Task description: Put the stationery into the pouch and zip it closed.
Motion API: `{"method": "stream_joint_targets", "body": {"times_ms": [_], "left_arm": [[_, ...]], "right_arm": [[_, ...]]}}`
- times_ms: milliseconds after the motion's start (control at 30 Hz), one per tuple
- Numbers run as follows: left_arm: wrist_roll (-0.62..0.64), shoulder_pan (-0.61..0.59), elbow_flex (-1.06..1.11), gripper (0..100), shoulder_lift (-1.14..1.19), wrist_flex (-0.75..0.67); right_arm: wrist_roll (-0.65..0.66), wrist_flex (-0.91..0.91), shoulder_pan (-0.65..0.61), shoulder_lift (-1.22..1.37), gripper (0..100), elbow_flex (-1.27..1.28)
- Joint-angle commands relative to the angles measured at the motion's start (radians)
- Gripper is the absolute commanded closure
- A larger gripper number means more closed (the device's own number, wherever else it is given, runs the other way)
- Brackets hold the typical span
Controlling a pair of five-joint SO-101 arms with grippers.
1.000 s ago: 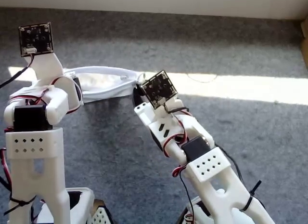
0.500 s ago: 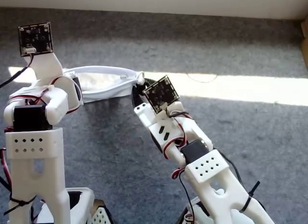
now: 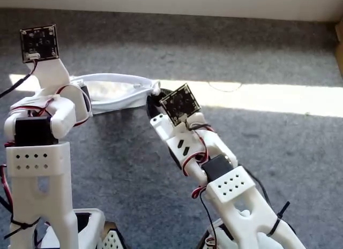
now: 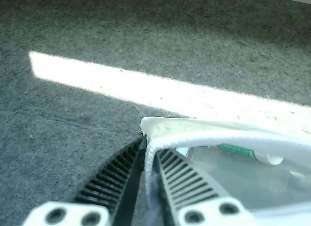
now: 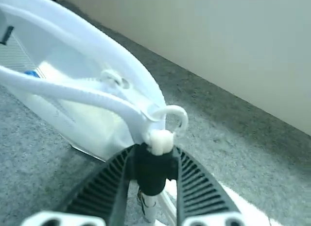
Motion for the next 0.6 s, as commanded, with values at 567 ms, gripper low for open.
{"method": "stream_joint_targets", "body": {"times_ms": [567], "left_arm": [[-0.003, 0.007, 0.015, 80, 0.015, -0.011]], "right_arm": [[0.117, 0.493, 0.005, -0.429, 99.4, -0.004]]}}
